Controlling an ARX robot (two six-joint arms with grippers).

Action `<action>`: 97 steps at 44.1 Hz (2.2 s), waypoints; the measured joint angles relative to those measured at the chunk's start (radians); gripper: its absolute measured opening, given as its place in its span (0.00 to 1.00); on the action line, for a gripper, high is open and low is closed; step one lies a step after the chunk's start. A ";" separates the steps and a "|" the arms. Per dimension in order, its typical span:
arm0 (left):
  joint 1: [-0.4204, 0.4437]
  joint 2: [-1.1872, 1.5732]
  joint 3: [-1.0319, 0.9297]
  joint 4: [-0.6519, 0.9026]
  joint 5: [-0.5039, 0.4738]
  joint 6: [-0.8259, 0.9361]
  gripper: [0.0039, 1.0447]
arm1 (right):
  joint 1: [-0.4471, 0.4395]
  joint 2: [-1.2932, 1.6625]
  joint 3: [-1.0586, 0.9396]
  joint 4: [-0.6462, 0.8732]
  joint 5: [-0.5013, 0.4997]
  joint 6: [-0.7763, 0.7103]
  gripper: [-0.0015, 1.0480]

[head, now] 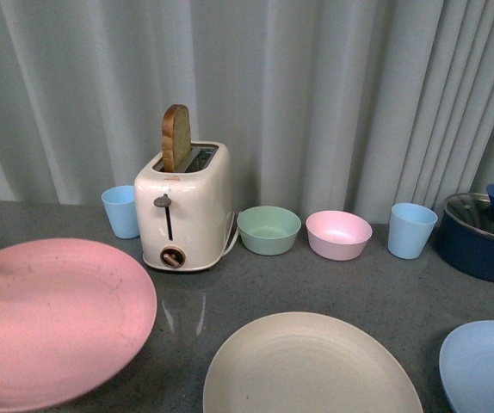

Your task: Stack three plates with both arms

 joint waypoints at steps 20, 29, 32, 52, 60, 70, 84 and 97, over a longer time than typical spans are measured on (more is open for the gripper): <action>-0.193 -0.238 -0.182 -0.003 0.121 -0.034 0.03 | 0.000 0.000 0.000 0.000 0.000 0.000 0.93; -0.338 -0.251 -0.255 0.056 0.117 -0.103 0.03 | 0.000 0.000 0.000 0.000 0.000 0.000 0.93; -0.385 -0.251 -0.264 0.077 0.100 -0.137 0.03 | 0.000 0.000 0.000 0.000 0.000 0.000 0.93; -0.595 -0.096 -0.172 0.150 -0.005 -0.312 0.03 | 0.000 0.000 0.000 0.000 0.000 0.000 0.93; -0.629 -0.034 -0.117 0.164 -0.031 -0.344 0.03 | 0.000 0.000 0.000 0.000 0.000 0.000 0.93; -0.638 0.036 -0.051 0.184 -0.048 -0.370 0.03 | 0.000 0.000 0.000 0.000 0.000 0.000 0.93; -0.640 0.072 -0.044 0.194 -0.053 -0.373 0.03 | 0.000 0.000 0.000 0.000 0.000 0.000 0.93; -0.640 0.082 -0.036 0.203 -0.064 -0.372 0.03 | 0.000 0.000 0.000 0.000 0.000 0.000 0.93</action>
